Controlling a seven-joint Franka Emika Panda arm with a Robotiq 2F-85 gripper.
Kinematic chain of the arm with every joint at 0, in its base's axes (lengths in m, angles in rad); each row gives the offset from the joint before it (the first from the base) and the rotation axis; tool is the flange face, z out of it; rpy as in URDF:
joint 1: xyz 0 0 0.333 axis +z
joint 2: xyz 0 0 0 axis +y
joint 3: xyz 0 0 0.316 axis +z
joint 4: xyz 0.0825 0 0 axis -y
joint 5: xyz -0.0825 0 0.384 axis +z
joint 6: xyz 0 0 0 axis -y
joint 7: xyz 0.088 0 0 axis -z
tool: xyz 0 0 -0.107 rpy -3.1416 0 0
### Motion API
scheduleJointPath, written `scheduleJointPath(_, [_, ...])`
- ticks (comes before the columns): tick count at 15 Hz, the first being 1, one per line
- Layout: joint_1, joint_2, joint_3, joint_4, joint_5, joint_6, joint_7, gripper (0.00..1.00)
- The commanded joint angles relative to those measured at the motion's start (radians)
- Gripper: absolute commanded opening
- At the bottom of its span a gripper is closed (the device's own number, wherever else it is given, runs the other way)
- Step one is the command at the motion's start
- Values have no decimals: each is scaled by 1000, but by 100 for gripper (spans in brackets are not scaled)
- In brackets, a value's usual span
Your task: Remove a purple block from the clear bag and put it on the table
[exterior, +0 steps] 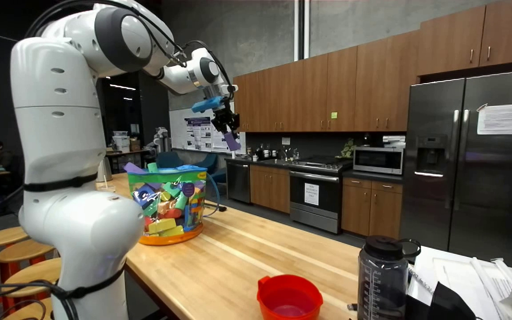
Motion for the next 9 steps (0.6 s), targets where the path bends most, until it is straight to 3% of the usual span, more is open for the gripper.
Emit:
scheduleJointPath(1, [-25,4,-37,-56,57,-29,32,16])
scheduleJointPath(9, [-7,-26,-33,-295,133,-15,22,16])
